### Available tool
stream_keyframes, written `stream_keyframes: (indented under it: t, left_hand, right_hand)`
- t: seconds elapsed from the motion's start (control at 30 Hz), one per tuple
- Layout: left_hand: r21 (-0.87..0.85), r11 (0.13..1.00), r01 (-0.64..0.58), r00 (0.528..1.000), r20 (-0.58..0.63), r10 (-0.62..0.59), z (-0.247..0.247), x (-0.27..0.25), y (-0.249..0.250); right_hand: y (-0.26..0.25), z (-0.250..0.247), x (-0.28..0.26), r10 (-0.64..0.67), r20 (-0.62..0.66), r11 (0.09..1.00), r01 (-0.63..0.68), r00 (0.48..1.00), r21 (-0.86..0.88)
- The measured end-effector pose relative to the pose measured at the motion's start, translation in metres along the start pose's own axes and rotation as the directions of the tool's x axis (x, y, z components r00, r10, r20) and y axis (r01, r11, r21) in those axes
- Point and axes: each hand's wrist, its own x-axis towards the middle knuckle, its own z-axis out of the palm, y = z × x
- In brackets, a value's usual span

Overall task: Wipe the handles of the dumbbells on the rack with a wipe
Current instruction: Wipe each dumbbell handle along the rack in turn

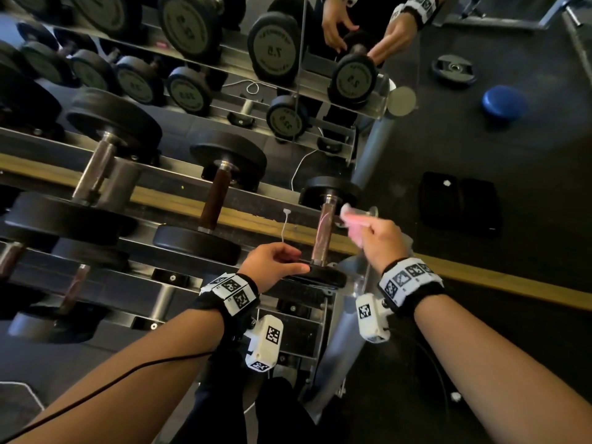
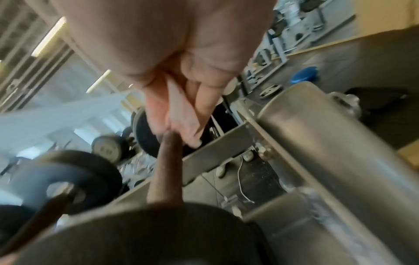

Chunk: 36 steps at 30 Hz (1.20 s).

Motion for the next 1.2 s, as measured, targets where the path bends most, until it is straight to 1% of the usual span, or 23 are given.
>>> stream_keyframes:
  t: [0.03, 0.07, 0.13, 0.2, 0.23, 0.3, 0.37, 0.43, 0.5, 0.6, 0.7, 0.73, 0.8, 0.83, 0.87, 0.93, 0.97, 1.0, 1.03, 1.07, 1.1, 1.13, 1.2]
  left_hand:
    - [-0.004, 1.000, 0.002, 1.000, 0.000, -0.002, 0.000, 0.000, 0.000]
    - [-0.008, 1.000, 0.004, 1.000, 0.001, -0.004, 0.000, -0.001, 0.001]
    - [-0.010, 1.000, 0.006, 1.000, -0.002, -0.006, 0.001, -0.001, 0.002]
    - [-0.010, 1.000, 0.013, 1.000, -0.007, -0.013, 0.001, -0.002, 0.002]
    - [-0.008, 1.000, 0.017, 1.000, -0.007, -0.017, 0.000, -0.001, 0.003]
    - [-0.006, 1.000, 0.026, 1.000, -0.006, -0.026, 0.000, -0.001, 0.003]
    - [0.001, 0.999, 0.033, 0.999, -0.008, -0.033, 0.000, 0.000, 0.002]
    - [0.006, 0.999, 0.039, 0.999, -0.006, -0.039, 0.000, 0.001, 0.002]
    - [-0.004, 0.999, 0.044, 0.999, -0.002, -0.044, 0.000, 0.002, 0.002]
    - [-0.040, 0.998, 0.045, 0.999, -0.011, -0.046, 0.002, 0.001, -0.002]
    - [-0.083, 0.996, 0.038, 0.999, -0.030, -0.041, 0.004, -0.001, -0.005]
    - [-0.098, 0.994, 0.039, 0.998, -0.036, -0.043, 0.005, -0.001, -0.006]
    - [-0.126, 0.991, 0.040, 0.998, -0.041, -0.046, 0.006, -0.002, -0.007]
    - [-0.132, 0.990, 0.040, 0.998, -0.040, -0.045, 0.006, -0.002, -0.007]
    - [-0.136, 0.990, 0.040, 0.998, -0.039, -0.046, 0.006, -0.002, -0.007]
    - [-0.143, 0.989, 0.046, 0.998, -0.044, -0.052, 0.006, -0.002, -0.006]
    - [-0.144, 0.988, 0.050, 0.997, -0.048, -0.057, 0.006, -0.002, -0.006]
    - [-0.143, 0.988, 0.054, 0.997, -0.050, -0.062, 0.006, -0.003, -0.005]
    - [-0.140, 0.988, 0.057, 0.997, -0.049, -0.065, 0.006, -0.003, -0.005]
    - [-0.137, 0.989, 0.059, 0.997, -0.047, -0.066, 0.006, -0.003, -0.004]
    - [-0.134, 0.989, 0.061, 0.997, -0.045, -0.067, 0.005, -0.003, -0.004]
    - [-0.133, 0.989, 0.062, 0.997, -0.044, -0.068, 0.005, -0.003, -0.004]
    - [-0.134, 0.989, 0.063, 0.997, -0.045, -0.070, 0.005, -0.003, -0.005]
  right_hand:
    - [-0.003, 0.001, 0.006, -0.030, -0.070, 0.999, 0.027, 0.997, -0.037]
    - [-0.006, 0.004, 0.010, -0.065, -0.072, 0.996, 0.060, 0.995, -0.063]
    - [-0.004, 0.018, 0.016, -0.129, 0.085, 0.978, 0.141, 0.988, -0.153]
    - [0.003, 0.033, 0.016, -0.175, 0.287, 0.926, 0.257, 0.942, -0.277]
    - [0.007, 0.037, 0.015, -0.192, 0.330, 0.911, 0.293, 0.924, -0.291]
    - [0.014, 0.036, 0.011, -0.218, 0.332, 0.920, 0.307, 0.918, -0.244]
    - [0.016, 0.029, 0.007, -0.279, 0.335, 0.903, 0.364, 0.900, -0.228]
    - [0.017, 0.022, 0.000, -0.355, 0.399, 0.858, 0.464, 0.845, -0.220]
    - [0.012, 0.016, -0.005, -0.352, 0.477, 0.834, 0.502, 0.805, -0.231]
    - [0.003, 0.004, -0.010, -0.193, 0.512, 0.849, 0.404, 0.837, -0.340]
    - [-0.008, -0.005, -0.012, -0.091, 0.539, 0.894, 0.307, 0.837, -0.326]
    - [-0.011, -0.008, -0.011, -0.094, 0.531, 0.902, 0.298, 0.842, -0.312]
    - [-0.016, -0.011, -0.005, -0.149, 0.445, 0.905, 0.303, 0.883, -0.298]
    - [-0.018, -0.012, 0.000, -0.209, 0.388, 0.902, 0.330, 0.898, -0.279]
    - [-0.020, -0.012, 0.007, -0.291, 0.350, 0.890, 0.386, 0.891, -0.242]
    - [-0.021, -0.007, 0.025, -0.438, 0.380, 0.816, 0.538, 0.815, -0.212]
    - [-0.020, -0.002, 0.035, -0.458, 0.452, 0.743, 0.608, 0.766, -0.278]
    - [-0.018, 0.004, 0.044, -0.424, 0.541, 0.643, 0.662, 0.727, -0.385]
    - [-0.015, 0.011, 0.051, -0.350, 0.606, 0.539, 0.682, 0.715, -0.494]
    - [-0.013, 0.015, 0.055, -0.275, 0.630, 0.460, 0.675, 0.726, -0.577]
    - [-0.012, 0.019, 0.056, -0.242, 0.632, 0.412, 0.668, 0.736, -0.620]
    - [-0.011, 0.020, 0.054, -0.266, 0.632, 0.388, 0.681, 0.728, -0.621]
    - [-0.008, 0.022, 0.041, -0.381, 0.636, 0.375, 0.740, 0.672, -0.558]
